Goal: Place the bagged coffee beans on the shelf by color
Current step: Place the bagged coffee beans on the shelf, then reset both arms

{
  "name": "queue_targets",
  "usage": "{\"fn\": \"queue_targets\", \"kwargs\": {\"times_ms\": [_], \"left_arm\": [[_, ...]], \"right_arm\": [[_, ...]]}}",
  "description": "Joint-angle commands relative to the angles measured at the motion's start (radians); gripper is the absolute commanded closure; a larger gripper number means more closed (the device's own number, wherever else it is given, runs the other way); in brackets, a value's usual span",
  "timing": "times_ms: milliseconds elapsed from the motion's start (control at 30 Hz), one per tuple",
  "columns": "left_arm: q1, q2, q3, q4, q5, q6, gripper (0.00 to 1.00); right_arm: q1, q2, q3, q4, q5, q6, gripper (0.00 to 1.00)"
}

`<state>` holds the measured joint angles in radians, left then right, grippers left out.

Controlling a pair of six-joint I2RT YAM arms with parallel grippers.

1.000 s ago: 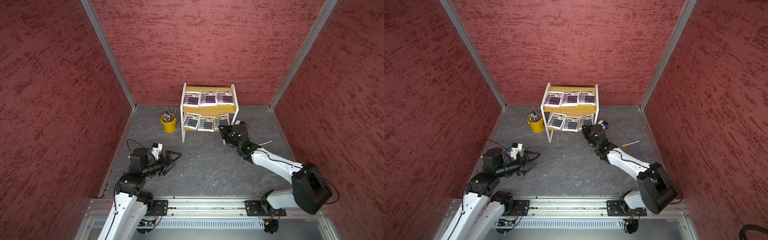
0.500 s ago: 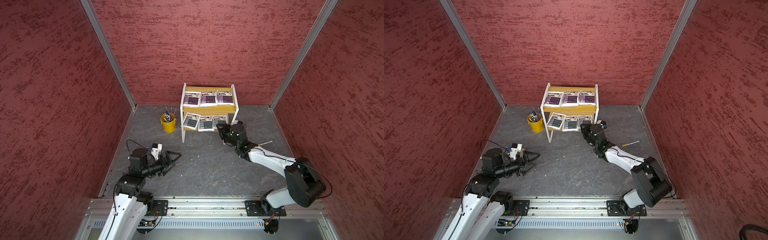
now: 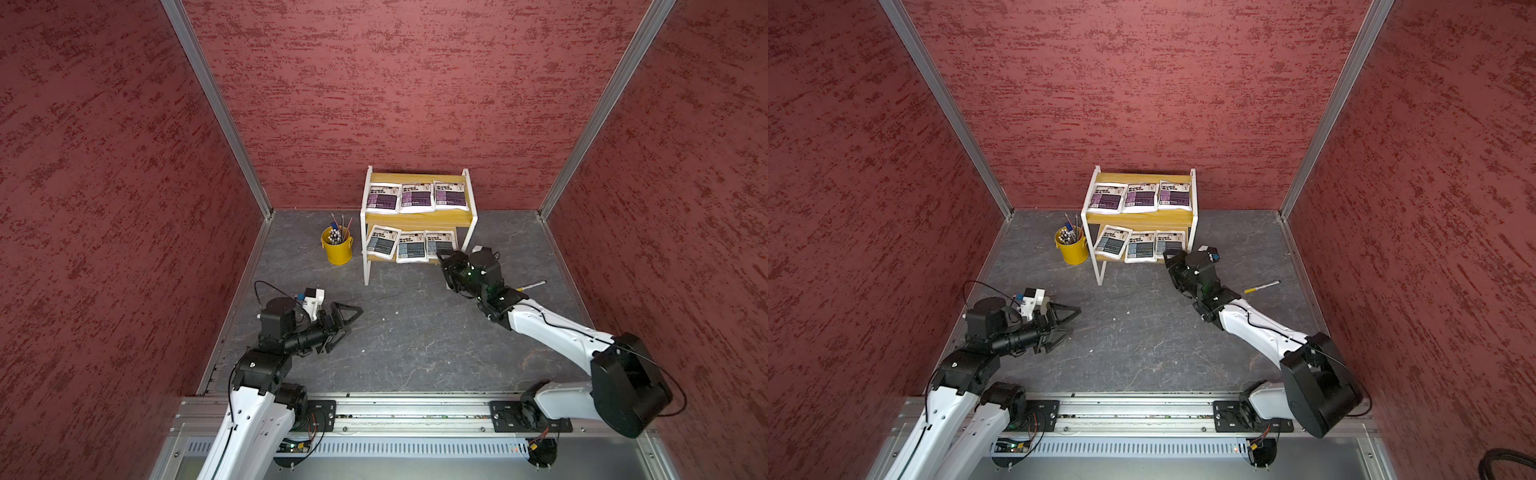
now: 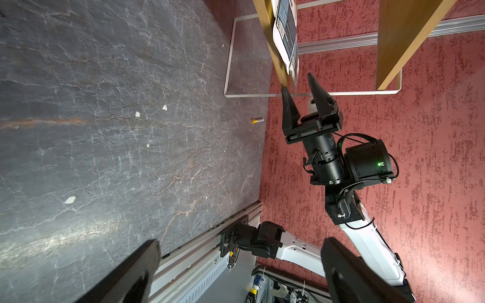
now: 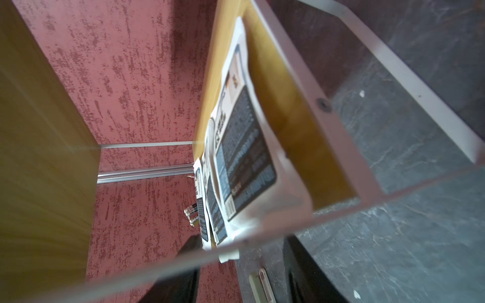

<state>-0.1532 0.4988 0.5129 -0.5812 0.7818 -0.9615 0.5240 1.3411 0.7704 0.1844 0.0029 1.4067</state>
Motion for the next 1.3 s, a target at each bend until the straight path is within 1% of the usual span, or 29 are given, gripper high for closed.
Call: {"fn": "queue_targets", "kwargs": {"times_ms": [0,233,367,500,633,700,733,767,833,933,1000,1100,1167,1200,1267], "left_arm": [[0.007,-0.009,-0.016,0.031,0.006,-0.01,0.0],[0.007,-0.008,-0.016,0.031,-0.002,-0.011,0.0],[0.009,0.005,-0.004,0.019,-0.015,0.001,0.0],[0.013,0.037,0.026,-0.019,-0.034,0.047,0.0],[0.024,0.074,0.069,-0.045,-0.043,0.107,0.0],[0.033,0.096,0.102,-0.077,-0.062,0.155,0.0],[0.039,0.104,0.117,-0.093,-0.073,0.177,0.0],[0.047,0.116,0.136,-0.113,-0.088,0.204,0.0],[0.061,0.14,0.168,-0.157,-0.133,0.256,0.0],[0.084,0.185,0.218,-0.219,-0.238,0.333,0.0],[0.098,0.207,0.253,-0.252,-0.335,0.381,0.0],[0.124,0.214,0.26,-0.219,-0.443,0.42,0.0],[0.129,0.233,0.257,-0.193,-0.545,0.437,0.0],[0.134,0.242,0.252,-0.166,-0.578,0.443,0.0],[0.143,0.267,0.238,-0.099,-0.633,0.479,0.0]], "right_arm": [[0.01,-0.039,-0.015,-0.135,0.022,0.0,0.43],[0.028,-0.117,-0.051,-0.234,0.029,0.01,0.41],[0.035,-0.183,-0.055,-0.355,0.016,-0.035,0.41],[0.031,-0.263,-0.02,-0.54,0.044,-0.171,0.4],[0.0,-0.313,0.017,-0.673,0.046,-0.324,0.4],[-0.021,-0.334,0.054,-0.755,0.071,-0.421,0.4],[-0.03,-0.341,0.074,-0.79,0.089,-0.467,0.38],[-0.041,-0.349,0.093,-0.824,0.118,-0.512,0.34],[-0.069,-0.366,0.121,-0.862,0.166,-0.593,0.26],[-0.118,-0.4,0.111,-0.812,0.18,-0.731,0.25],[-0.15,-0.409,0.101,-0.78,0.192,-0.789,0.25],[-0.195,-0.389,0.095,-0.73,0.197,-0.871,0.22],[-0.216,-0.357,0.087,-0.681,0.187,-0.929,0.22],[-0.224,-0.341,0.08,-0.657,0.184,-0.952,0.22],[-0.242,-0.307,0.063,-0.594,0.185,-0.989,0.17]]}}
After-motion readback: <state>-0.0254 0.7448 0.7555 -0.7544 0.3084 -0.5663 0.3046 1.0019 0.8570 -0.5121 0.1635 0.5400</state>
